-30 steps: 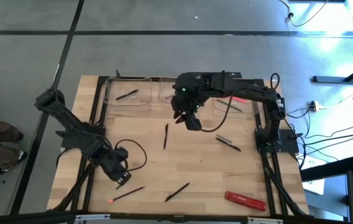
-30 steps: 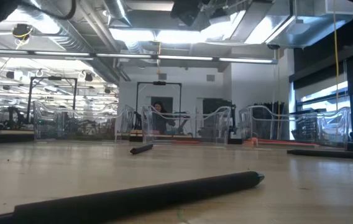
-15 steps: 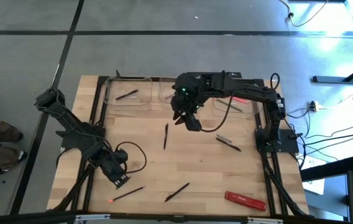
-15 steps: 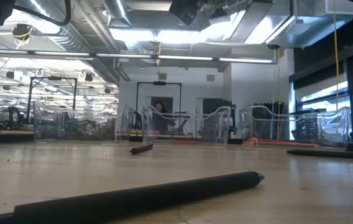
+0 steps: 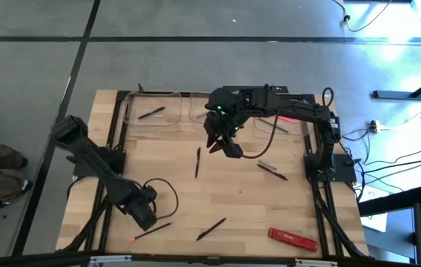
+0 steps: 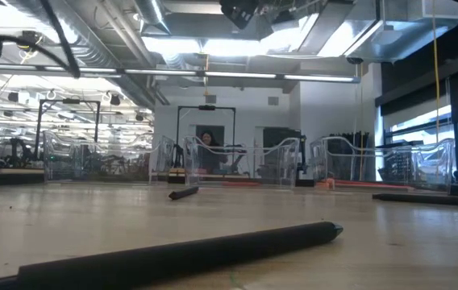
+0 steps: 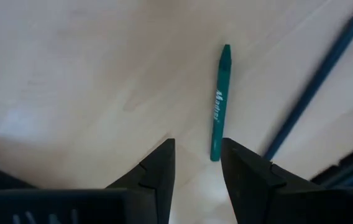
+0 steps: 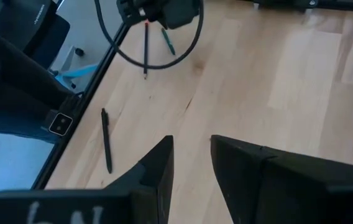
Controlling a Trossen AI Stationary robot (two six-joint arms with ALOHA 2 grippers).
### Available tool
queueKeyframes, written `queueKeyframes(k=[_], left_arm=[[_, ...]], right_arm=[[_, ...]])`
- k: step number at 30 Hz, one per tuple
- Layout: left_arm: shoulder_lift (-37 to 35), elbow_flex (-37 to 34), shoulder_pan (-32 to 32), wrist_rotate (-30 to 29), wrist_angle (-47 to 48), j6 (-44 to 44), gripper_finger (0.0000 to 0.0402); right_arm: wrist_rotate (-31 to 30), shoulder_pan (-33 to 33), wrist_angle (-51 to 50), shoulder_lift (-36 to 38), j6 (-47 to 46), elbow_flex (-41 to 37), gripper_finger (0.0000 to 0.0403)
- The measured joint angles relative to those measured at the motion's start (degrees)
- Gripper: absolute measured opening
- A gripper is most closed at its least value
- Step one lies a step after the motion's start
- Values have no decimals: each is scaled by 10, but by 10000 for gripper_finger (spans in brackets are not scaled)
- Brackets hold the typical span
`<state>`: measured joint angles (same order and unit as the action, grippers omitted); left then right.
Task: Sort crayons/erasers/pens/pencils in bins
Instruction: Put the green crayon into the center transparent bin
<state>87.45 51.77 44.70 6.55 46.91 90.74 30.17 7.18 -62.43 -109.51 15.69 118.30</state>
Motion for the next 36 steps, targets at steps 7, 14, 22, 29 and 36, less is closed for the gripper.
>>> queueKeyframes(k=[7, 14, 22, 29, 36], left_arm=[[40, 0, 9, -29, -75, -14, 120], [59, 0, 32, -45, -80, -29, 120], [75, 0, 45, -56, -76, -28, 120], [102, 3, 59, -78, -73, -28, 120], [108, 3, 60, -75, -70, -24, 120]], right_arm=[[-1, 0, 0, 0, 0, 0, 110], [-1, 0, 0, 0, 0, 0, 110], [-1, 0, 0, 0, 0, 0, 110], [-2, 0, 0, 0, 0, 0, 110], [-2, 1, 0, 0, 0, 0, 110]])
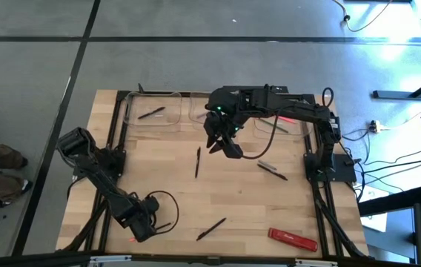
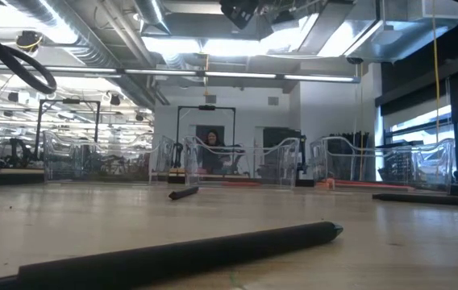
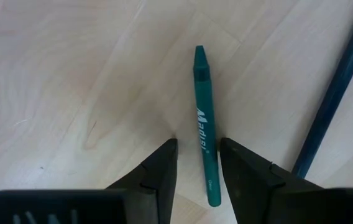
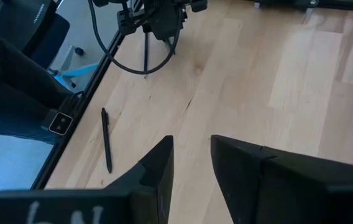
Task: Sort crayons/erasers/pens/pencils in bins
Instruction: Put the green crayon into the center transparent bin
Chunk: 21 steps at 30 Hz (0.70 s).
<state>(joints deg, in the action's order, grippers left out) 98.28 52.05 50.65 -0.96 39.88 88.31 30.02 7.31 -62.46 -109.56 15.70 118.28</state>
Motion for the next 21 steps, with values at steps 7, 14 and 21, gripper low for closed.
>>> queueKeyframes(k=[7, 14, 21], left_arm=[[1, -1, 0, 0, 6, 1, 84], [1, -1, 0, 1, 10, 2, 24], [1, -1, 0, 0, 8, 16, 8]], right_arm=[[-6, 1, 0, 0, 0, 0, 110], [-6, 3, 0, 0, 7, 0, 110], [-5, 12, -3, 0, 11, 0, 110]])
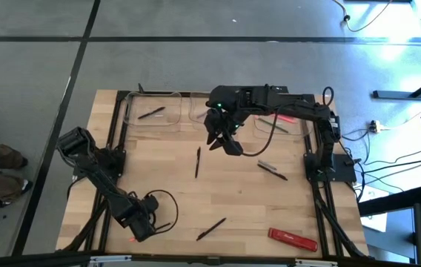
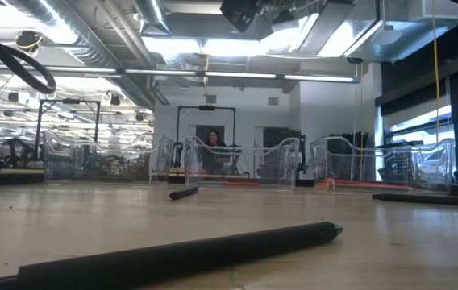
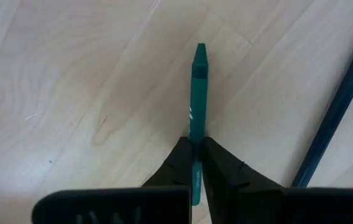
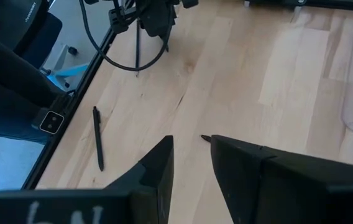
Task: Sort crayons/erasers/pens/pencils in bins
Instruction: Put the green crayon into the center transparent bin
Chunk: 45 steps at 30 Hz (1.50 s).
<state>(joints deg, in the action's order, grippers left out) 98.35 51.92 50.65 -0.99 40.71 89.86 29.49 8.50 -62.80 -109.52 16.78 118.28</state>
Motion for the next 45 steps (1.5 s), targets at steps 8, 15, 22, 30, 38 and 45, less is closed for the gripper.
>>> queueKeyframes(k=[8, 15, 22, 30, 38, 45], left_arm=[[3, 22, 0, -11, 19, -7, 2], [6, 45, -11, -13, 20, -11, 2], [5, 67, -38, -15, 28, -46, 2], [-1, 83, -86, -15, 34, -138, 2], [-46, 83, -159, -15, 99, -243, 2], [-94, 83, -250, -28, 147, -346, 2]], right_arm=[[-3, 2, -17, 30, 2, 0, 110], [-24, 2, -26, 68, 17, 0, 110], [-60, 2, -35, 98, 17, 0, 110], [-84, 2, -57, 114, 34, 0, 110], [-125, 11, -80, 153, 53, 0, 110], [-127, 33, -86, 185, 63, 0, 110]])
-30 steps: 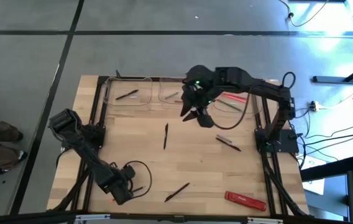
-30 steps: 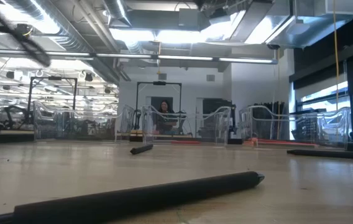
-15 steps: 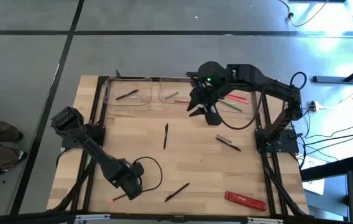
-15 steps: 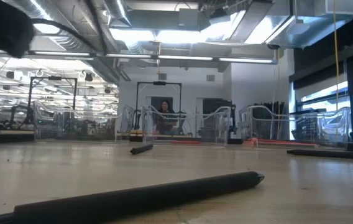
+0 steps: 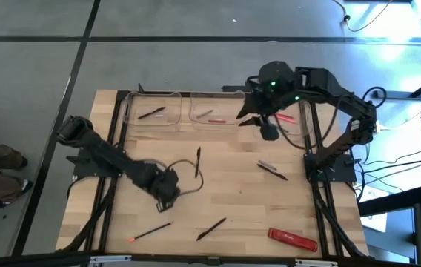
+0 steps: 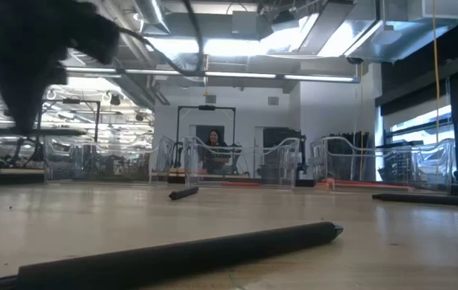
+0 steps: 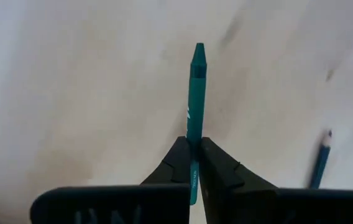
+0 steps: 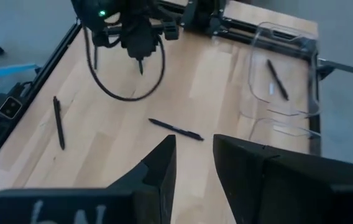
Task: Sort crayons/erasers/pens/pencils in bins
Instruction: Put the green crayon into the center transparent bin
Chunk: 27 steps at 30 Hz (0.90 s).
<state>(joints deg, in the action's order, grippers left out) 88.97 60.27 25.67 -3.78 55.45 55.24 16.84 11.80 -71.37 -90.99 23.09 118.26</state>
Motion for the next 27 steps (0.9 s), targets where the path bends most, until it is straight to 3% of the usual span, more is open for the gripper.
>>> queueKeyframes(k=[9, 16, 24, 27], left_arm=[[-59, 10, -140, -57, -2, -138, 2], [-65, 71, -253, -117, -25, -336, 2], [-64, 115, -406, -116, -160, -591, 2], [-60, 115, -463, -84, -231, -642, 2]], right_arm=[[-66, 36, -4, 25, 27, 0, 110], [-74, 63, -4, 27, 27, -2, 110], [-74, 90, 3, 27, 26, -13, 110], [-74, 96, 9, 27, 26, -13, 110]])
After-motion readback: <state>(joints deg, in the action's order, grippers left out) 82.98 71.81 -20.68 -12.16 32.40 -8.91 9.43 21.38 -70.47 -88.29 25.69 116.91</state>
